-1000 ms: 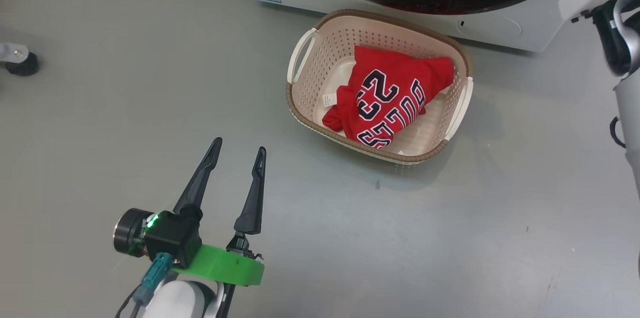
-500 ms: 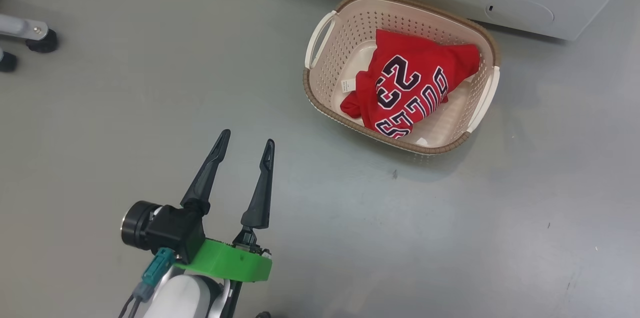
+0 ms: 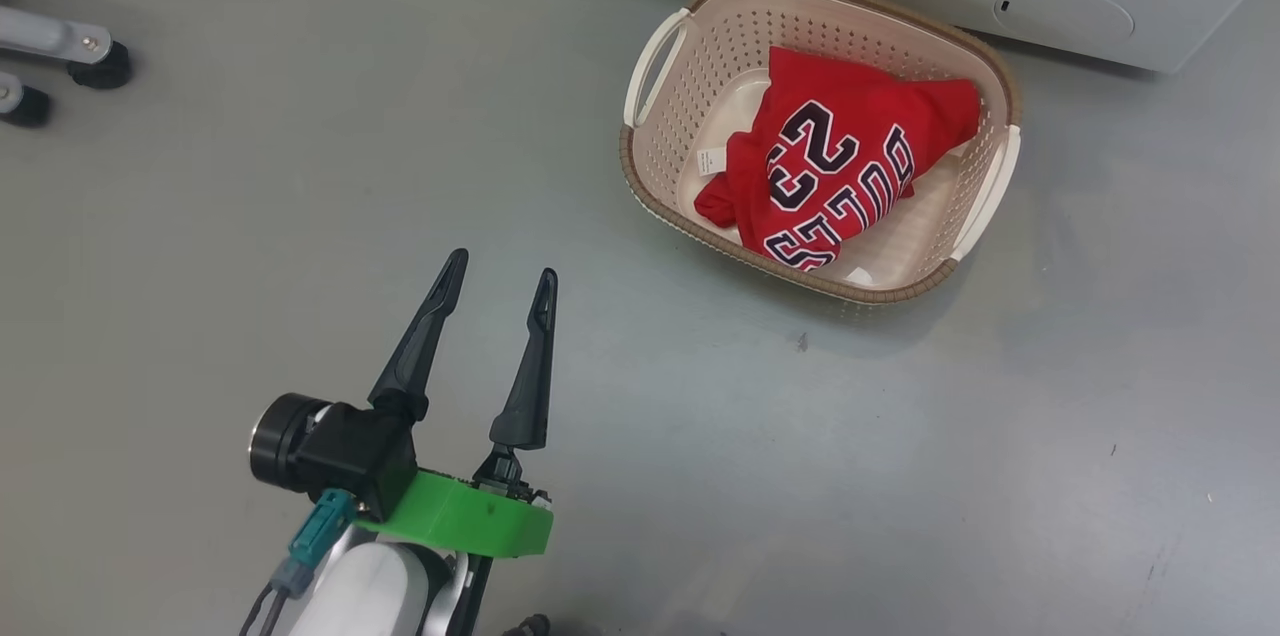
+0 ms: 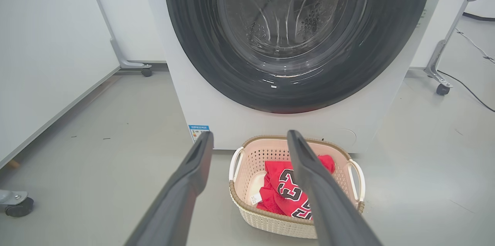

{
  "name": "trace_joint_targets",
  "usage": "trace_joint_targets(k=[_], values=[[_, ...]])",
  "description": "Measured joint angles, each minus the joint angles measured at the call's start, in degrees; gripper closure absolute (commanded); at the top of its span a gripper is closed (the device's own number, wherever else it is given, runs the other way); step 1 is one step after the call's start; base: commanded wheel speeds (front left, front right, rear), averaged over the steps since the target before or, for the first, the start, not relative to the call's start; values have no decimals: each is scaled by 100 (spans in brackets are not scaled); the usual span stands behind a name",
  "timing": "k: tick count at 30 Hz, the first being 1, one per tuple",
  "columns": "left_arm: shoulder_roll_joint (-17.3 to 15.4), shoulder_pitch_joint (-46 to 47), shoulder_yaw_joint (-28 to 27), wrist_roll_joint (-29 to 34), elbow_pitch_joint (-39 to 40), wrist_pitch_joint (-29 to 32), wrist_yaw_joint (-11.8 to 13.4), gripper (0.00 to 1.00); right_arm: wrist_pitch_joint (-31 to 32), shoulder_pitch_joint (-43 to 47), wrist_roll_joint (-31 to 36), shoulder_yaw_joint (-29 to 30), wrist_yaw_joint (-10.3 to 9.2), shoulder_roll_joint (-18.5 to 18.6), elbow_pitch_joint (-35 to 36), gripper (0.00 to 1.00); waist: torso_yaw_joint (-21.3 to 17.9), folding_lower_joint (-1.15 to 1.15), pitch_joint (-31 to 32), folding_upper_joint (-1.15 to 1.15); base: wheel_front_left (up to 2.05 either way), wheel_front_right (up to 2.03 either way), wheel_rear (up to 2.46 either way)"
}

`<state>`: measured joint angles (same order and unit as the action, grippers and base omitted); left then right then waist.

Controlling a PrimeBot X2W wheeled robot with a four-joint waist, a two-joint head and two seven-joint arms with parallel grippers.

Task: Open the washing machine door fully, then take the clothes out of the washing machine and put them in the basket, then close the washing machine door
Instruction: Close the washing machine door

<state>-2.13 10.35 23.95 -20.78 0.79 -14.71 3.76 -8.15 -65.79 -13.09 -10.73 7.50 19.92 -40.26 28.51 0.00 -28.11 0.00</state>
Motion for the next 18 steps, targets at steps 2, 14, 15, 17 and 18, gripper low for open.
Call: trace_joint_targets(k=[2,14,15,17,18], values=[[0,4,1,-21,-2,0,5,0,-30,0,-22,1,0,-21,-64,100,-4,0,10,0,0,0,0],[1,19,-151,-27,-136,0,56,0,-487,435,-347,-313,-1,-447,-153,100,-189,0,240,0,0,0,0],[1,19,-163,-22,-141,0,57,0,-501,513,-392,-342,-1,-483,-146,100,-216,0,268,0,0,0,0],[1,19,-179,-5,-165,0,57,0,-553,678,-466,-377,-1,-546,-109,100,-272,0,329,0,0,0,0],[1,19,-200,42,-171,0,57,0,-578,757,-490,-411,-1,-573,-77,100,-303,0,359,0,0,0,0]])
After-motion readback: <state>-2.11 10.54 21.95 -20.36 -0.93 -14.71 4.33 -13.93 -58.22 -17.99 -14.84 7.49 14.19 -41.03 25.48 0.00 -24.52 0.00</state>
